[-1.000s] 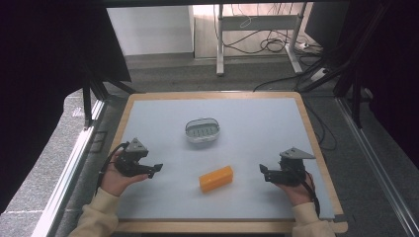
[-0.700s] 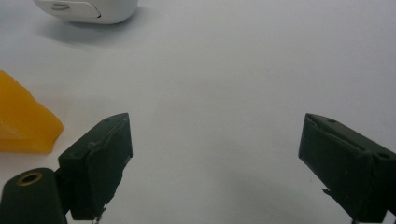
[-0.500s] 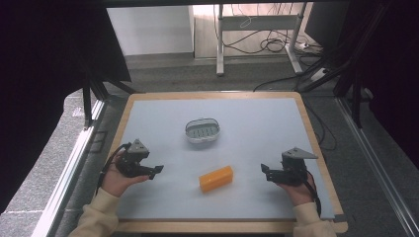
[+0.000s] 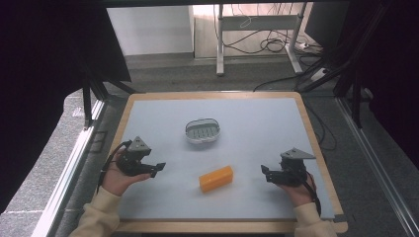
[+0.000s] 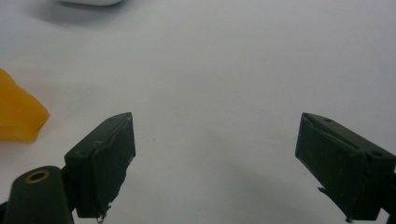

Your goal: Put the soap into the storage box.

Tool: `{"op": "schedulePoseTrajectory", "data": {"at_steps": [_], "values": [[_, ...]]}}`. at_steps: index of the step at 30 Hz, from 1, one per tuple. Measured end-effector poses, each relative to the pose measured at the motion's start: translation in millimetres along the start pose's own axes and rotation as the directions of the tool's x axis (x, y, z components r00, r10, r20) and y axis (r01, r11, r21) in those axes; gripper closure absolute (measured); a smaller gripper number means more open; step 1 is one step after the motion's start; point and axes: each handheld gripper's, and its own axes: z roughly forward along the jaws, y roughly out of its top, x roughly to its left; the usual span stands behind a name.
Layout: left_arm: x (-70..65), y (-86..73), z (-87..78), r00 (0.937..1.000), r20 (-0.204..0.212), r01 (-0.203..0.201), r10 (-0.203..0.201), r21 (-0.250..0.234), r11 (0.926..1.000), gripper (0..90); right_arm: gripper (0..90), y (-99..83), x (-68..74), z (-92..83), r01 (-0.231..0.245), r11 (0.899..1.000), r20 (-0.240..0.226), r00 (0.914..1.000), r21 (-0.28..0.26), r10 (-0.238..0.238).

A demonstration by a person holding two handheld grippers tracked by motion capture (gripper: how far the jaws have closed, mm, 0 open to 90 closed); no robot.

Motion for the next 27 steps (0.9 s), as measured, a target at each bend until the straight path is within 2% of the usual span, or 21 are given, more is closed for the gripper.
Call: {"op": "schedulePoseTrajectory", "data": {"at_steps": [5, 11, 13, 21, 27], "values": [[-5.1, 7.8, -4.7, 0.9995, 0.02, -0.024, 0.024, -0.005, 0.9997, 24.8, 12.5, -0.2, 0.5, 0.2, 0.001, 1.0, 0.009, 1.0, 0.002, -0.001], [-7.1, 12.7, -10.1, 0.9995, 0.028, -0.013, 0.013, -0.014, 0.9998, 26.6, 12.8, -0.8, 1.0, 0.3, 0.003, 1.0, 0.01, 0.9999, 0.003, -0.003], [-10.1, 16.7, -12.3, 0.9992, 0.032, -0.022, 0.023, -0.018, 0.9996, 26.7, 12.9, -1.1, 0.7, -0.3, 0.003, 1.0, 0.01, 0.9999, 0.002, -0.003], [-16.6, 28.8, -11.5, 0.997, 0.07, -0.033, 0.034, -0.023, 0.9992, 26.8, 13.0, -1.3, 0.8, -1.1, 0.004, 1.0, 0.013, 0.9999, 0.0, -0.004], [-20.4, 35.0, -10.6, 0.9958, 0.083, -0.038, 0.039, -0.017, 0.9992, 26.8, 13.0, -2.0, 0.5, 0.1, 0.013, 1.0, 0.013, 0.9998, 0.007, -0.013]]}}
